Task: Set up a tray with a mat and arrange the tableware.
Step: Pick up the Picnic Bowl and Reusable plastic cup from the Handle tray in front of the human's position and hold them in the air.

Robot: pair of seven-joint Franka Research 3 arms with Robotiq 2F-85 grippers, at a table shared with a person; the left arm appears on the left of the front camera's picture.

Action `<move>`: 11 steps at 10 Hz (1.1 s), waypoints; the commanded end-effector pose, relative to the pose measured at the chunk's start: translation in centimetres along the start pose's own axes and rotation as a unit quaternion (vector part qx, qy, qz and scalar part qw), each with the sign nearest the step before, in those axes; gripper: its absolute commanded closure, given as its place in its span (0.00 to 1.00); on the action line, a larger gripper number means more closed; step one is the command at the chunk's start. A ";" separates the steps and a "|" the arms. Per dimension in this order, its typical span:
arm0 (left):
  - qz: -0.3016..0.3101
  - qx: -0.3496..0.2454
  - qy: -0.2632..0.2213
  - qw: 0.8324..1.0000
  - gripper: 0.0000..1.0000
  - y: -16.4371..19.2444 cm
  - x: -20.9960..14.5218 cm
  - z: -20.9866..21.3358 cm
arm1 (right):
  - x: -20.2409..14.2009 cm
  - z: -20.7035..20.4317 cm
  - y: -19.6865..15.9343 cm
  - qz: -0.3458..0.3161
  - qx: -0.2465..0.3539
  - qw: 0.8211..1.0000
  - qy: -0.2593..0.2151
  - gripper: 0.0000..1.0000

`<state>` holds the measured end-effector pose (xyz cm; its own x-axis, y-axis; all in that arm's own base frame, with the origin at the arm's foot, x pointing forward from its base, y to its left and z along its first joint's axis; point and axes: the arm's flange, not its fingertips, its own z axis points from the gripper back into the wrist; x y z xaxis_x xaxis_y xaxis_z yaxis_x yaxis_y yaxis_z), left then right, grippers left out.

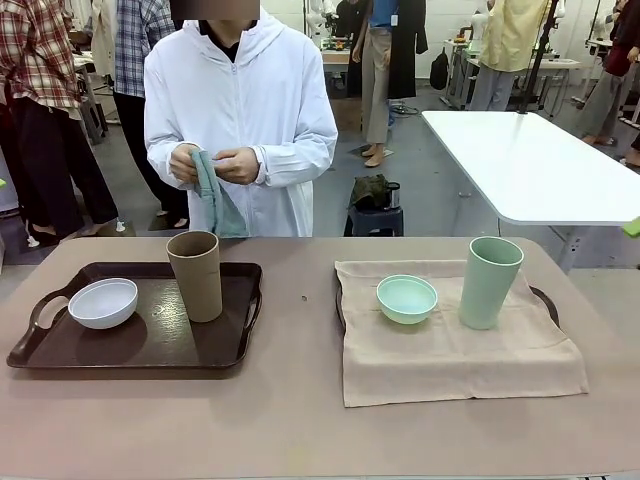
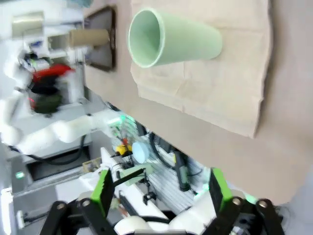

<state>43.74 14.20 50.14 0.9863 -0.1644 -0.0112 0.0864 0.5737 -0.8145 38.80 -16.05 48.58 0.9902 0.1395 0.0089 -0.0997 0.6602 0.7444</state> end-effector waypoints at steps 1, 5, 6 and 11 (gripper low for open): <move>-0.016 0.138 -0.002 0.990 0.00 -2.8 0.4 -1.5 | 2.2 -1.2 5.7 0.088 -0.072 0.993 -0.021 0.00; 0.011 0.280 -0.011 0.960 0.00 -7.5 -0.2 -2.5 | 7.3 -8.5 17.3 0.258 -0.142 0.955 -0.021 0.00; 0.016 0.303 -0.016 0.953 0.00 -8.4 -0.6 -3.1 | 8.7 -11.5 19.5 0.299 -0.151 0.942 -0.009 0.00; 0.055 0.361 -0.034 0.930 0.00 -12.0 -2.9 -7.0 | 12.2 -26.0 26.9 0.495 -0.161 0.852 -0.056 0.00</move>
<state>39.97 2.78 56.36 0.9979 -0.0648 -0.0082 0.0609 0.9681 -0.2430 45.68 22.43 52.92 0.4838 0.6977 0.5284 -0.8609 0.4881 0.1437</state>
